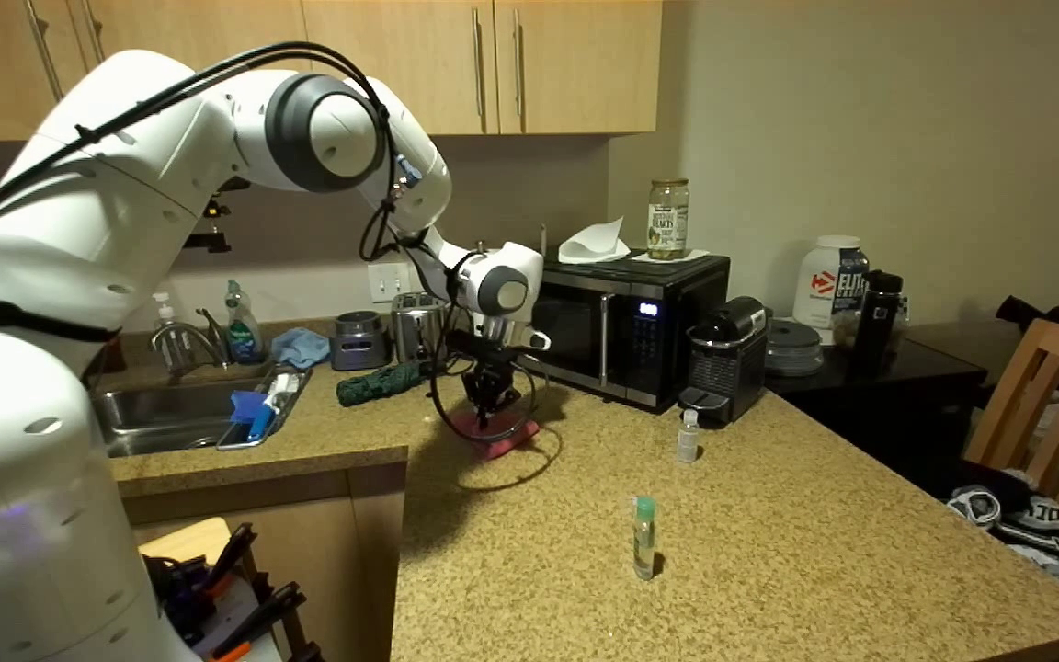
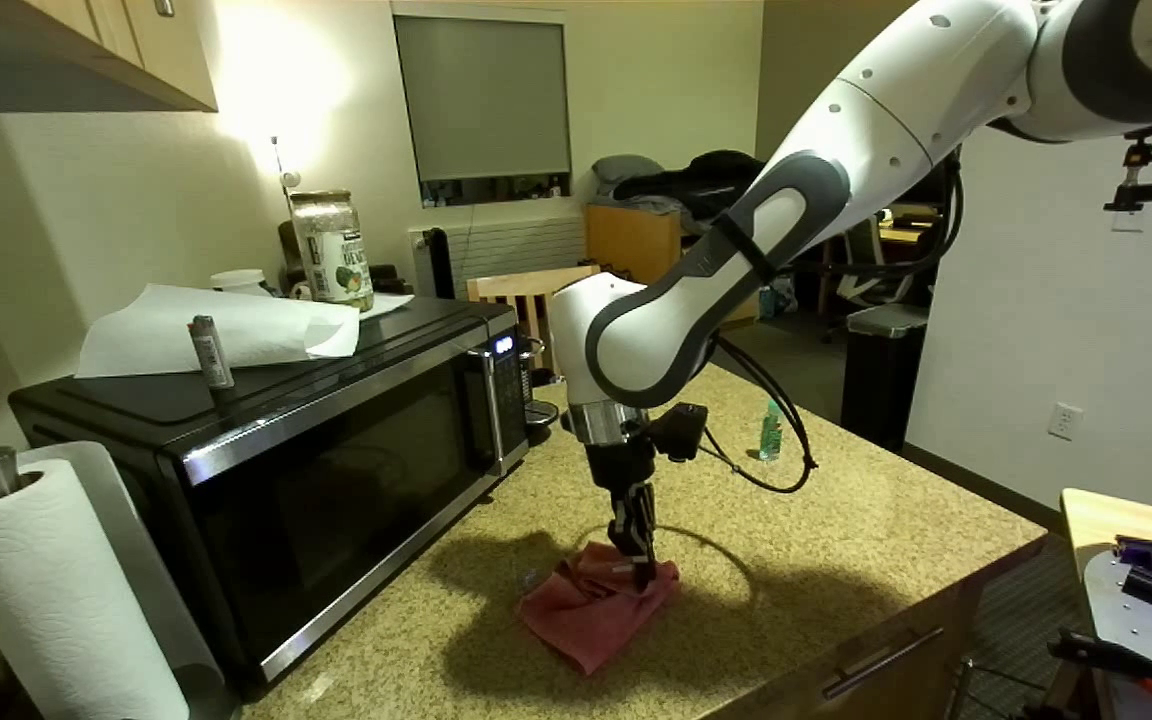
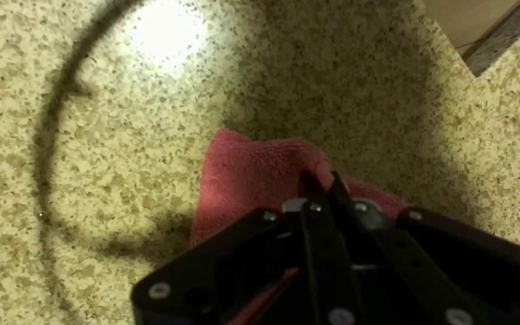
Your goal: Fold the pink towel in half from right to left
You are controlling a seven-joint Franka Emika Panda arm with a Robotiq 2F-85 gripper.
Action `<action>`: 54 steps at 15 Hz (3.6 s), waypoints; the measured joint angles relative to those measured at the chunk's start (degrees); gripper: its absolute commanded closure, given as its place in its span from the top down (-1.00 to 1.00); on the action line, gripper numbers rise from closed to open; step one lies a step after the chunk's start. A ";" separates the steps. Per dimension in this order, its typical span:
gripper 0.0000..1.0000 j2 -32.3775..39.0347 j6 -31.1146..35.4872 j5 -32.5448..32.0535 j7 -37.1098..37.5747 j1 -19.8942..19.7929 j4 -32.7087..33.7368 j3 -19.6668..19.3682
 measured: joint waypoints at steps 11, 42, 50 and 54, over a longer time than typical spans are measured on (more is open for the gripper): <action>-0.88 -1.56 -0.86 -0.11 0.31 0.13 1.73 -0.66; -0.90 -3.74 -5.72 -2.26 1.30 4.69 5.34 -0.78; -0.90 -3.74 -5.86 -6.29 1.30 8.05 5.34 -0.50; -0.90 -3.74 -6.80 -8.23 1.30 9.60 5.33 -0.26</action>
